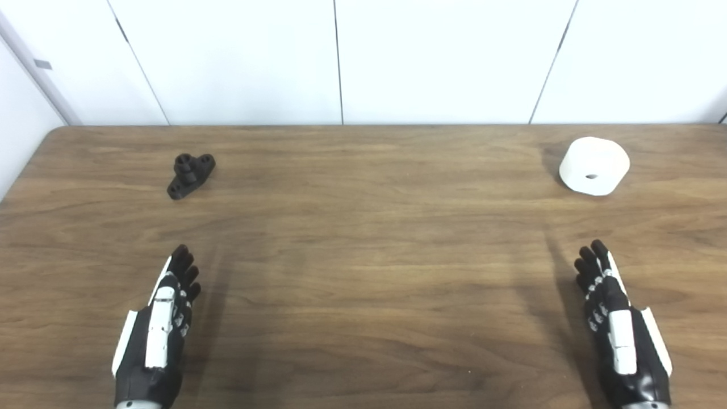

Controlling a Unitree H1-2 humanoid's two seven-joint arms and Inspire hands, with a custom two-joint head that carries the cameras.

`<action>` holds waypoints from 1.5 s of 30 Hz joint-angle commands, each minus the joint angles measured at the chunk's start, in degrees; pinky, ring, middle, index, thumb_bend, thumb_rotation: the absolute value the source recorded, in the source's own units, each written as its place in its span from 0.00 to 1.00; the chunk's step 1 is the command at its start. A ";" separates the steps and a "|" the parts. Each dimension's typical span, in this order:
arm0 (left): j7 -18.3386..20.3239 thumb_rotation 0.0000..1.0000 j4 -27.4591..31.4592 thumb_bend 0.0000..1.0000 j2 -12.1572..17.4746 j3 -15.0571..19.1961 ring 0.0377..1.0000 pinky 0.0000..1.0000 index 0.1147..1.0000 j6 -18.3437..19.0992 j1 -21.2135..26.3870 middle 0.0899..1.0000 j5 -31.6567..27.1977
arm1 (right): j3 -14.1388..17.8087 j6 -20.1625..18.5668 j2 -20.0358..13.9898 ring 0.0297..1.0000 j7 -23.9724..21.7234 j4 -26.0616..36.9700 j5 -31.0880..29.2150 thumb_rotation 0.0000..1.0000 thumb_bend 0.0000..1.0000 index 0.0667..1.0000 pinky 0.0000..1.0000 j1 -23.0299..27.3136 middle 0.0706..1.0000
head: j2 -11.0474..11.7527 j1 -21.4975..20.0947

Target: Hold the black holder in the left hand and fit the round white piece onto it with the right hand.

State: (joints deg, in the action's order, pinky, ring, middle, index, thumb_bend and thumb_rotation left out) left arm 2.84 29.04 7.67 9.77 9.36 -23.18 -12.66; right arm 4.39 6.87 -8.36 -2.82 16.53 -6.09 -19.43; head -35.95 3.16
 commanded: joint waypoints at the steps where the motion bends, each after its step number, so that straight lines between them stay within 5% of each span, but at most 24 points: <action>1: -0.27 1.00 2.10 0.31 -0.01 0.22 1.00 1.00 1.00 -1.24 0.37 1.00 0.54 | 0.16 0.46 0.69 0.98 0.04 0.41 -0.32 1.00 0.62 0.99 1.00 0.59 0.98 | -0.07 -0.04; 13: 0.07 1.00 2.11 0.26 0.28 0.13 1.00 1.00 1.00 -1.47 0.25 1.00 0.61 | 0.14 0.24 0.69 0.98 0.07 0.82 -0.28 1.00 0.63 0.99 1.00 0.46 0.98 | -0.14 0.49; 20: 0.24 1.00 1.64 0.22 -0.39 -0.69 1.00 1.00 1.00 -3.30 -0.24 1.00 1.84 | 0.42 0.66 -0.11 1.00 -0.26 0.37 -0.09 1.00 0.62 1.00 1.00 0.35 0.99 | 2.53 6.60; 27: 0.54 1.00 -1.69 0.30 -1.39 -1.91 1.00 1.00 1.00 -7.97 -0.37 1.00 2.39 | 0.83 0.23 -0.93 1.00 -0.93 -0.48 -1.01 1.00 0.62 1.00 1.00 0.45 1.00 | 6.34 12.49; 30: -0.57 0.94 -3.06 0.29 -2.56 -2.18 1.00 1.00 0.98 -9.33 -0.04 0.99 3.35 | 1.00 1.99 -1.15 1.00 -1.49 -1.83 -1.18 1.00 0.63 1.00 1.00 1.03 1.00 | 7.76 14.40; 45: -1.01 1.00 -5.12 0.27 -1.77 -4.97 1.00 1.00 0.99 -9.84 0.10 1.00 6.97 | 2.61 2.44 -0.67 0.99 -1.58 -3.80 -1.26 1.00 0.63 0.99 1.00 1.57 0.97 | 10.67 17.85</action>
State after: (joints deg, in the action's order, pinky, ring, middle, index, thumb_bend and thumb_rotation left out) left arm 2.06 24.01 7.16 5.22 0.44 -23.29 -6.27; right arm 6.55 7.97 -8.96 -4.41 14.26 -7.16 -17.72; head -25.31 21.36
